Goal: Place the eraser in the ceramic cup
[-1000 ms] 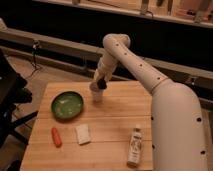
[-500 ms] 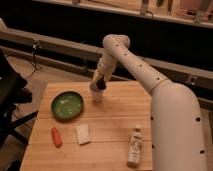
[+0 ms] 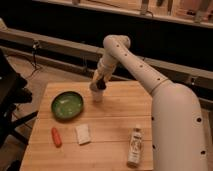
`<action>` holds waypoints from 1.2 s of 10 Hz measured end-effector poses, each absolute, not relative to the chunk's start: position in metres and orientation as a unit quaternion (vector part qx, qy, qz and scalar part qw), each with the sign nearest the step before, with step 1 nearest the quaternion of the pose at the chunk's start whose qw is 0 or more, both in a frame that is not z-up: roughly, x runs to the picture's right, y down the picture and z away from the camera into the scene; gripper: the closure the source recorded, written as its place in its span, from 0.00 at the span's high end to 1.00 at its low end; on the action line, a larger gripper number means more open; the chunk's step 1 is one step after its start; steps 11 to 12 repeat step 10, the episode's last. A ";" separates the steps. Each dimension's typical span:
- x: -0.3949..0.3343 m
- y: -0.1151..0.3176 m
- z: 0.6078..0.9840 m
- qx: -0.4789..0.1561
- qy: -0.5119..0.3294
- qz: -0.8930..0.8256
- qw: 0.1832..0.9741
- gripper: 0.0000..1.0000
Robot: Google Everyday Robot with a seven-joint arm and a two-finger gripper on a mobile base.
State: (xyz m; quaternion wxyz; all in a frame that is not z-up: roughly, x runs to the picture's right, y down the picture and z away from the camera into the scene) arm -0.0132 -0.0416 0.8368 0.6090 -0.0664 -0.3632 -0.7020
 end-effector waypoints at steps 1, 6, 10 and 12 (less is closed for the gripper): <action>-0.013 -0.041 0.837 -0.065 -0.363 -0.702 0.609 0.59; -0.014 -0.040 0.837 -0.060 -0.366 -0.705 0.605 0.69; -0.015 -0.040 0.838 -0.053 -0.369 -0.708 0.600 0.69; -0.015 -0.040 0.838 -0.053 -0.369 -0.708 0.600 0.69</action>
